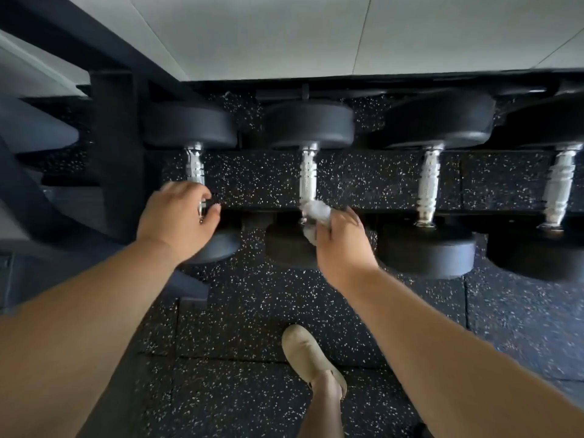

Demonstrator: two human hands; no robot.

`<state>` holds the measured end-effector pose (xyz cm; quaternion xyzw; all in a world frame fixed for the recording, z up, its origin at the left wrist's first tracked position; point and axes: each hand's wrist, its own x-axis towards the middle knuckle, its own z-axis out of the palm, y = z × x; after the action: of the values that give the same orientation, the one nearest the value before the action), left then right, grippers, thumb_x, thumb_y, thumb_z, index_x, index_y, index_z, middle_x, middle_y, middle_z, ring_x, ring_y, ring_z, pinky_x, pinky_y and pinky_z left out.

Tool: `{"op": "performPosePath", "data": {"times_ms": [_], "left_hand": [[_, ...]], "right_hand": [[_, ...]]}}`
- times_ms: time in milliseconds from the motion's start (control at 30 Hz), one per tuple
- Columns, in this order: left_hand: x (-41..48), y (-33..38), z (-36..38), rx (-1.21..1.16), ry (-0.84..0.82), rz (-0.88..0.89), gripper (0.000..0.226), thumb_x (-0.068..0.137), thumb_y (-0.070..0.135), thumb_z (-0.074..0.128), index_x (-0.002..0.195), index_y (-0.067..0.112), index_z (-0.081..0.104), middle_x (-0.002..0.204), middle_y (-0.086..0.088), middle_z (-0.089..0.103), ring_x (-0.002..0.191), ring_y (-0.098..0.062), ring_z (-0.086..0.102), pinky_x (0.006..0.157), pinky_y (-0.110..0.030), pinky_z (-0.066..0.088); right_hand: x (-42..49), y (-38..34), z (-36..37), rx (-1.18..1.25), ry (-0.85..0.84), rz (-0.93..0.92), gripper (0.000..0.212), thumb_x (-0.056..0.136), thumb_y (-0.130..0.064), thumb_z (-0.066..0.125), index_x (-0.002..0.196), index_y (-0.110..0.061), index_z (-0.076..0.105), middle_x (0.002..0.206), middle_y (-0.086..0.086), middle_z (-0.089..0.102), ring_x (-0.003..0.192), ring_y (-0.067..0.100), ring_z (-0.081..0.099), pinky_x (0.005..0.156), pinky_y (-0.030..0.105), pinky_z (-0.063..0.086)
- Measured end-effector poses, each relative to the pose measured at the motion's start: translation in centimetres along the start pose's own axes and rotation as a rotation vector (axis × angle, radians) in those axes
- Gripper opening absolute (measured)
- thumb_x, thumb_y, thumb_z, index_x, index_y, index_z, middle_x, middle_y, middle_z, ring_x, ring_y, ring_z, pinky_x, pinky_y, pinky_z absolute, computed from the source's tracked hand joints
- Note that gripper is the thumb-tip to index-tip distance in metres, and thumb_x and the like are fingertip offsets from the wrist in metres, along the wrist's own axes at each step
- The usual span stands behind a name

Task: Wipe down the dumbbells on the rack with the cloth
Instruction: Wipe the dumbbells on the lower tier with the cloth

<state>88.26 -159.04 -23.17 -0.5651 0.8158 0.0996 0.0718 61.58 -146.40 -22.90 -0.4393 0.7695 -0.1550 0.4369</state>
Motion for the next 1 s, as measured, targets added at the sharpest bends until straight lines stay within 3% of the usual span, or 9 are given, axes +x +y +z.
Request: {"op": "performPosePath", "data": {"times_ms": [100,200,300,433,500,667,833,933,1000], "left_hand": [[-0.2,-0.8,1.6,-0.029,0.021,-0.016,0.027,0.097,0.038,0.061,0.101,0.013,0.071,0.106,-0.010,0.065,0.102,-0.038,0.055,0.088,-0.049,0.050],[-0.3,-1.0,2.2,-0.053,0.042,-0.036,0.033,0.096,0.043,0.052,0.093,0.016,0.070,0.100,-0.009,0.062,0.096,-0.036,0.056,0.079,-0.045,0.048],[-0.1,0.0,2.0,-0.116,0.018,-0.128,0.026,0.094,0.046,0.059,0.094,0.022,0.070,0.103,-0.003,0.060,0.095,-0.030,0.058,0.073,-0.039,0.049],[-0.4,1.5,2.4,-0.192,0.069,-0.257,0.028,0.092,0.053,0.056,0.087,0.027,0.065,0.089,0.010,0.064,0.082,-0.021,0.060,0.060,-0.033,0.047],[-0.6,1.3,2.7,-0.182,0.137,-0.239,0.030,0.090,0.053,0.053,0.081,0.026,0.061,0.075,0.009,0.061,0.074,-0.020,0.058,0.055,-0.031,0.043],[-0.9,1.3,2.8,-0.149,0.150,-0.234,0.036,0.091,0.055,0.047,0.076,0.024,0.060,0.070,0.007,0.058,0.068,-0.023,0.055,0.054,-0.033,0.045],[-0.9,1.2,3.0,-0.151,0.156,-0.257,0.038,0.087,0.055,0.041,0.075,0.023,0.058,0.070,0.005,0.058,0.067,-0.023,0.054,0.053,-0.031,0.036],[-0.8,1.2,3.1,-0.161,0.161,-0.271,0.036,0.087,0.054,0.043,0.075,0.023,0.058,0.071,0.005,0.060,0.068,-0.023,0.055,0.056,-0.032,0.038],[-0.9,1.1,3.3,-0.168,0.165,-0.273,0.033,0.089,0.052,0.047,0.075,0.023,0.058,0.071,0.006,0.060,0.069,-0.022,0.056,0.056,-0.032,0.039]], "right_hand": [[-2.2,-1.0,3.3,-0.238,0.099,-0.278,0.052,0.103,-0.046,0.028,0.131,-0.018,0.062,0.139,-0.001,0.059,0.138,0.021,0.043,0.123,0.045,0.029],[-3.7,-1.5,3.5,-0.467,-0.001,-0.447,0.065,0.102,-0.062,0.024,0.152,-0.028,0.049,0.159,-0.002,0.042,0.151,0.023,0.028,0.125,0.051,0.024],[-2.8,0.2,2.6,-0.478,0.013,-0.398,0.063,0.102,-0.064,0.022,0.155,-0.035,0.040,0.155,-0.005,0.044,0.148,0.021,0.032,0.123,0.050,0.030],[-1.8,2.3,1.9,-0.130,0.277,-0.053,0.057,0.104,-0.052,0.030,0.136,-0.017,0.062,0.132,0.001,0.061,0.124,0.024,0.055,0.107,0.047,0.048],[-2.3,1.5,3.1,-0.178,0.286,-0.106,0.046,0.104,-0.046,0.040,0.133,-0.018,0.063,0.130,0.001,0.061,0.123,0.024,0.052,0.107,0.050,0.047],[-2.6,-2.6,7.5,-0.603,0.169,-0.407,0.042,0.092,-0.047,0.058,0.131,-0.035,0.065,0.134,0.000,0.058,0.126,0.030,0.050,0.116,0.058,0.029],[-1.8,0.3,6.2,-0.608,0.215,-0.569,0.040,0.099,-0.043,0.057,0.135,-0.027,0.065,0.135,0.003,0.060,0.128,0.030,0.053,0.112,0.054,0.035],[-2.7,1.8,5.3,-0.480,0.235,-0.495,0.046,0.106,-0.043,0.047,0.148,-0.027,0.055,0.147,0.002,0.054,0.140,0.029,0.042,0.119,0.053,0.031],[-3.1,2.6,4.8,-0.291,0.213,-0.319,0.049,0.109,-0.039,0.036,0.154,-0.022,0.045,0.155,0.000,0.045,0.147,0.023,0.032,0.124,0.046,0.026]]}}
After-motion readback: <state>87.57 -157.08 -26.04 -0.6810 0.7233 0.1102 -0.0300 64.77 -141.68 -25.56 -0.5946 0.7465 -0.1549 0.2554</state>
